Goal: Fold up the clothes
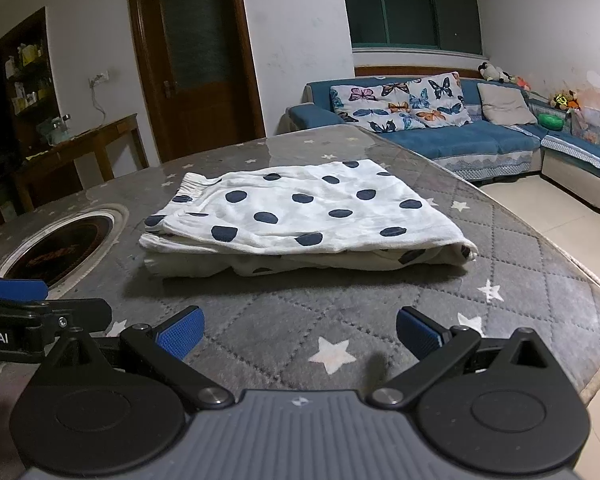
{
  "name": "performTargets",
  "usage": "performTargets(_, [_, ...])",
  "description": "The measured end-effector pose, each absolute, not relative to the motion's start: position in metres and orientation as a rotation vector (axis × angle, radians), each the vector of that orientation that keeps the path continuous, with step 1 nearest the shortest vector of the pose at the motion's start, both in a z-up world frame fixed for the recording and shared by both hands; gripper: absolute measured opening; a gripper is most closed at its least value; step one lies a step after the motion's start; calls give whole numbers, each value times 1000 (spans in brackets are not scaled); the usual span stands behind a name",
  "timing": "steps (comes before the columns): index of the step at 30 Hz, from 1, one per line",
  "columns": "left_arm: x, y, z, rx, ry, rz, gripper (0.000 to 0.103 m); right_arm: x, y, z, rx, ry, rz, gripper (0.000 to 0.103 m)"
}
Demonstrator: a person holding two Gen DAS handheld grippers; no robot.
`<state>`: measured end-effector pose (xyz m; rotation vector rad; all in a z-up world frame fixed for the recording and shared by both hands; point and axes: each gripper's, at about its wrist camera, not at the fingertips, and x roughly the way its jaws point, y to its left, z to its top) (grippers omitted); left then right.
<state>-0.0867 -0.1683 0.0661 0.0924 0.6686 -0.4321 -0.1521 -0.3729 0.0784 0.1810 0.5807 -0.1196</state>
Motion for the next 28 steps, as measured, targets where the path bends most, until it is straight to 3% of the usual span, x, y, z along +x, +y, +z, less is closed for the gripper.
performTargets(28, [-66,-177,64,105,677,-427,103,-135,-377,76,186,594,-112,103])
